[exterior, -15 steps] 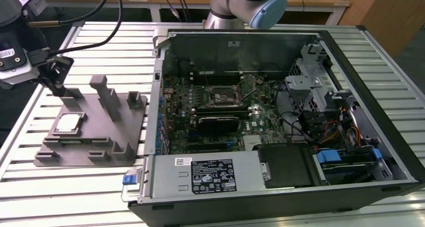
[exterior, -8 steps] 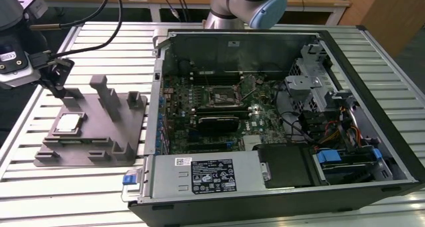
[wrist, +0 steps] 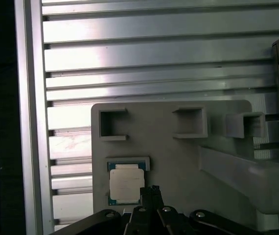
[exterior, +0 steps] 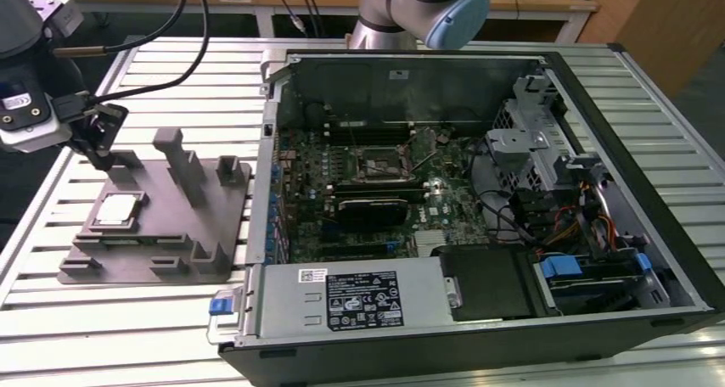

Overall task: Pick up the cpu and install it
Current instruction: 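Pick up the cpu and move it towards the insertion slot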

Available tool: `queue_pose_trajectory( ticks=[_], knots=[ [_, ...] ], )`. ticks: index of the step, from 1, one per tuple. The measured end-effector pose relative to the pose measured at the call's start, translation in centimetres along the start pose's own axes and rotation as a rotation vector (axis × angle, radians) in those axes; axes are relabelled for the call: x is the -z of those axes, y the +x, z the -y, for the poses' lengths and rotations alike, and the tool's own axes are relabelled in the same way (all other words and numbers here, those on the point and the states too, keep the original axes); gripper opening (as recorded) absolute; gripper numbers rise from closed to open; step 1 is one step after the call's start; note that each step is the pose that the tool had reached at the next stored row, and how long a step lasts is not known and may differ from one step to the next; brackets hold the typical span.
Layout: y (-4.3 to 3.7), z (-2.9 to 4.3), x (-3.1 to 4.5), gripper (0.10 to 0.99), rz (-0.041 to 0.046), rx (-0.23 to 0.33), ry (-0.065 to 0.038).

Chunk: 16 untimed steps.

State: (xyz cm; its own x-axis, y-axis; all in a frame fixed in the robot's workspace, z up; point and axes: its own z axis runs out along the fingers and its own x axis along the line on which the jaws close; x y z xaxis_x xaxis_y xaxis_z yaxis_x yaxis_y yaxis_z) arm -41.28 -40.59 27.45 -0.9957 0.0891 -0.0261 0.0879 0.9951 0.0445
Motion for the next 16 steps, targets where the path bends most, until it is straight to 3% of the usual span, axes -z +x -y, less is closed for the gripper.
queue_pose_trajectory(
  ticks=[16],
  knots=[
    [0.29, 0.08, -1.37, 0.106, 0.0, 0.0, 0.0]
  ],
)
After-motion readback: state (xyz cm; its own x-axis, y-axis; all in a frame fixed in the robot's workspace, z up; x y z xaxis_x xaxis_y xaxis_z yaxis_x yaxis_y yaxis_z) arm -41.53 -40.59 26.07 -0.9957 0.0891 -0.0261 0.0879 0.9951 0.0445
